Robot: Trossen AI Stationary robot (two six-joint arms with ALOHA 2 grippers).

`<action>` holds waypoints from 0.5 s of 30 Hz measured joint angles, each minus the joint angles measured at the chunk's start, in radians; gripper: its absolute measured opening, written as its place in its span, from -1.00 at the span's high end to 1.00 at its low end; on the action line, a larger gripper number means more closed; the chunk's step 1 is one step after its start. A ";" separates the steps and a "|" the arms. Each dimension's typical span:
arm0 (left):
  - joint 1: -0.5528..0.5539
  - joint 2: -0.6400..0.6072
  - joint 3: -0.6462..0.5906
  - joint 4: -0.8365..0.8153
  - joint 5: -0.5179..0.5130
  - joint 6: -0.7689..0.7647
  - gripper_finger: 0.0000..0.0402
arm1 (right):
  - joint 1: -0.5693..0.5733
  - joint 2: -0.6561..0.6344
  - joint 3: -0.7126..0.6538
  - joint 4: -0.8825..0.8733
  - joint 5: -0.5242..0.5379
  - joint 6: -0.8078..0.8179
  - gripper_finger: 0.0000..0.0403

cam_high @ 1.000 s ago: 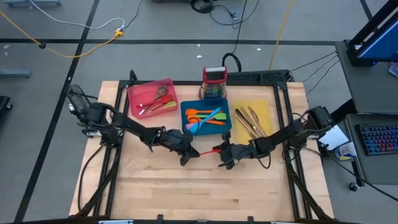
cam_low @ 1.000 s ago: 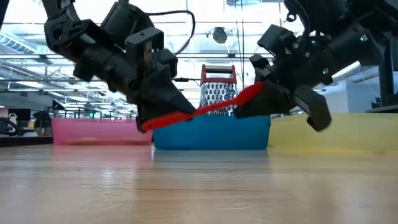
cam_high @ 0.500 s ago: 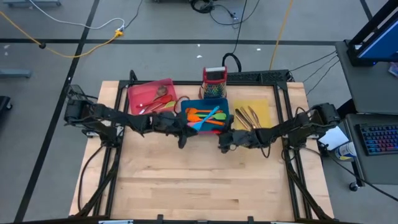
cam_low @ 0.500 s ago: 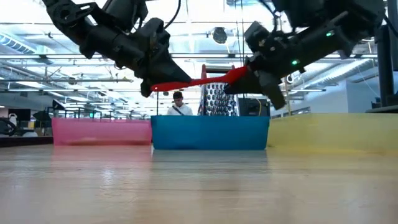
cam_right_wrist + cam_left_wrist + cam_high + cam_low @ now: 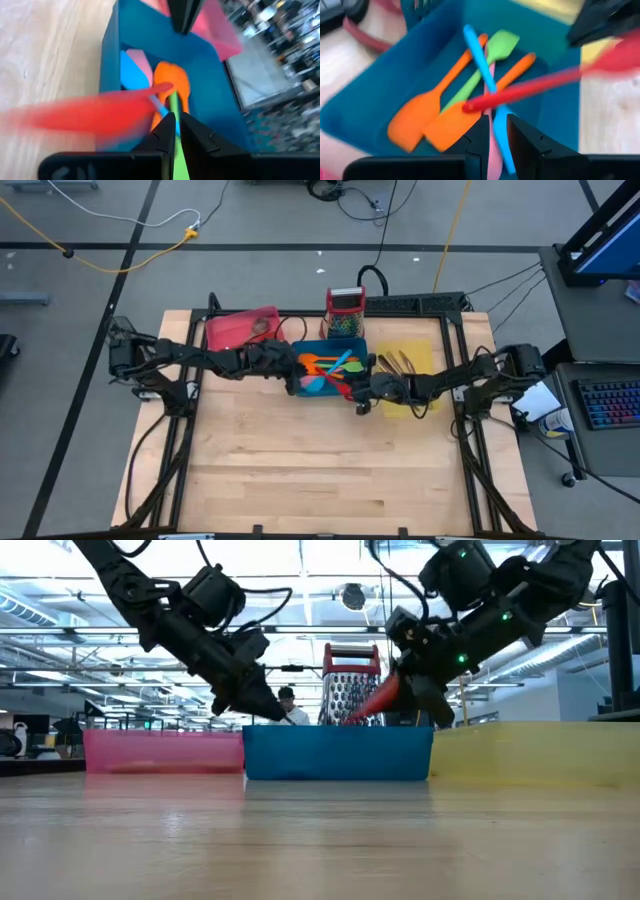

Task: Pick & Place Kitchen Items
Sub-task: Put the red spatula into the blue bin

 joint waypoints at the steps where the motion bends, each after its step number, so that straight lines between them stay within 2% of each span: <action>1: 0.003 -0.002 0.000 0.010 -0.002 0.002 0.67 | -0.009 0.000 0.000 -0.013 -0.010 0.016 0.91; 5: 0.004 -0.001 0.001 0.018 -0.031 0.004 0.67 | -0.034 0.000 -0.002 -0.031 -0.007 0.044 0.91; 9: 0.004 -0.002 0.001 0.029 -0.036 0.005 0.67 | -0.057 0.000 -0.002 -0.026 -0.005 0.004 0.91; 15: 0.001 -0.002 0.001 0.021 -0.035 0.006 0.67 | -0.060 0.000 -0.002 0.065 -0.006 -0.013 0.91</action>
